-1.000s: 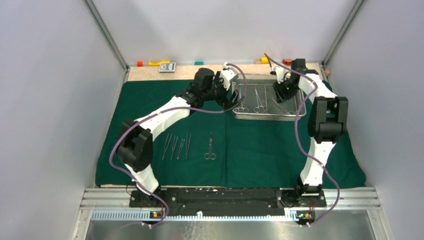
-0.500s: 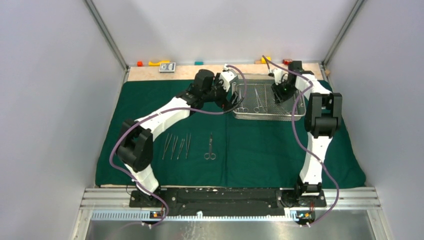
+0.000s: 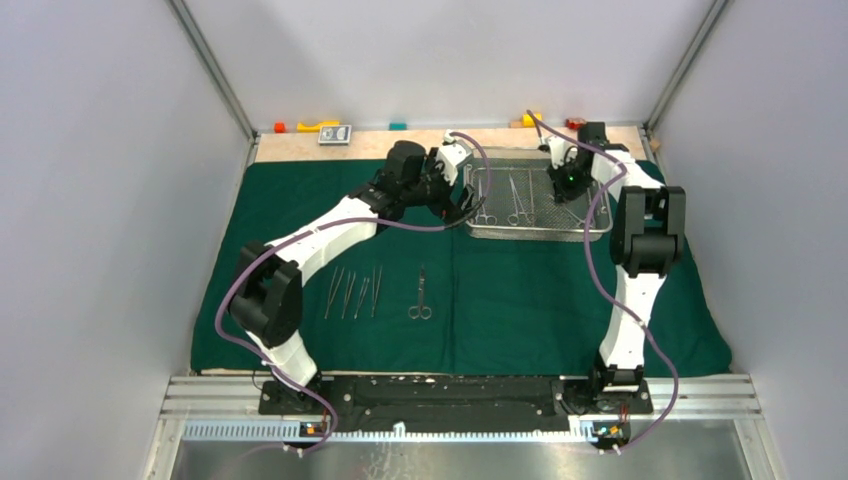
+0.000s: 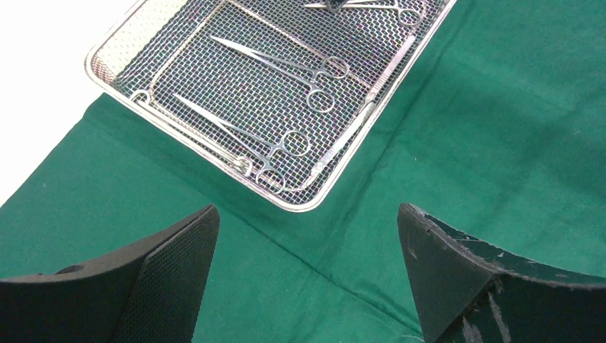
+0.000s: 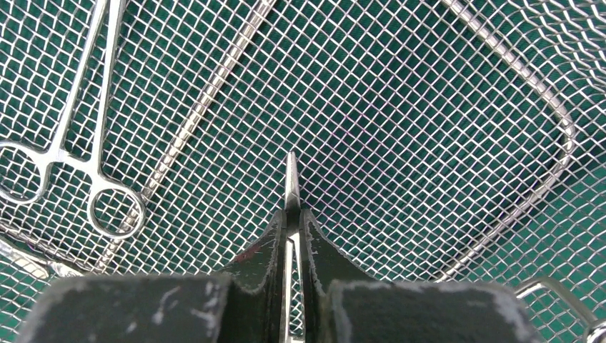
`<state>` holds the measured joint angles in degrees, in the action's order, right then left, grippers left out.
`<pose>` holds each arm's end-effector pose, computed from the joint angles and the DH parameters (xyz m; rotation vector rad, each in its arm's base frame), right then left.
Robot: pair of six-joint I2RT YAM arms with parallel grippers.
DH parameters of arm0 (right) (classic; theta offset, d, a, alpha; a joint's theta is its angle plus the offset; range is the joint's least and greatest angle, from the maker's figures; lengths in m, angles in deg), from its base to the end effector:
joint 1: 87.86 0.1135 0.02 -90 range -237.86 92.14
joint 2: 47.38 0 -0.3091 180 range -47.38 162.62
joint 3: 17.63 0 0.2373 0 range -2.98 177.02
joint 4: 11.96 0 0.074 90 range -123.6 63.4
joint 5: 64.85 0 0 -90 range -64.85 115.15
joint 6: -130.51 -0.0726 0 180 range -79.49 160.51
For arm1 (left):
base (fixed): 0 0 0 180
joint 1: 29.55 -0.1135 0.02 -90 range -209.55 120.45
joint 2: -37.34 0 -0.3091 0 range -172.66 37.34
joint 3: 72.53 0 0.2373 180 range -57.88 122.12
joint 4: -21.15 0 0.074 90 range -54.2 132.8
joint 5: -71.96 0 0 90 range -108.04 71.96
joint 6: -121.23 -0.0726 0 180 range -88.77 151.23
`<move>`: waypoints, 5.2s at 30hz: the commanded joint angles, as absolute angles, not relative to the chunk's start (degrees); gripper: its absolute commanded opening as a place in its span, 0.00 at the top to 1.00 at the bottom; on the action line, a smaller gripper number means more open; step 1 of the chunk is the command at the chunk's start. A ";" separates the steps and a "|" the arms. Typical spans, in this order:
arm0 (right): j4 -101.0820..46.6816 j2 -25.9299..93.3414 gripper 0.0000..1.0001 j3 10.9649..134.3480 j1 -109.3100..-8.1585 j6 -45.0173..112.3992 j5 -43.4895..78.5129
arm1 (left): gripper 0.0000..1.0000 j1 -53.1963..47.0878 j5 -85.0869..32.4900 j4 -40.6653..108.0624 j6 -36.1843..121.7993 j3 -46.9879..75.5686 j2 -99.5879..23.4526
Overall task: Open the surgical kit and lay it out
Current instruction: Pick up the medical item from the container, then place the medical item in the surgical kit.
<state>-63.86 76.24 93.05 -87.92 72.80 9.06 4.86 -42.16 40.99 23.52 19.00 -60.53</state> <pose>0.4836 0.0196 0.1876 -0.8121 2.5110 0.1941 0.3331 -0.2641 0.3316 0.9871 1.8076 -0.7179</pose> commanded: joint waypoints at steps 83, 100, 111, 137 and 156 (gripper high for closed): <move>-31.73 36.20 1.00 69.64 -73.14 26.42 6.04 | 0.19 5.02 -53.92 29.73 56.53 38.66 -76.43; -30.88 36.43 1.00 68.96 -72.97 25.03 6.31 | 0.41 5.53 -58.16 28.42 62.37 45.43 -84.13; -30.79 35.66 1.00 68.60 -72.92 25.73 7.07 | 0.80 6.14 -60.36 26.98 63.90 44.84 -84.58; -19.65 26.67 0.32 54.26 -74.39 35.50 -35.50 | 1.00 5.13 -74.68 11.03 42.40 4.85 -54.89; -24.01 28.95 0.55 57.85 -69.83 39.88 -38.40 | 1.00 5.69 -75.78 13.08 39.65 3.50 -53.99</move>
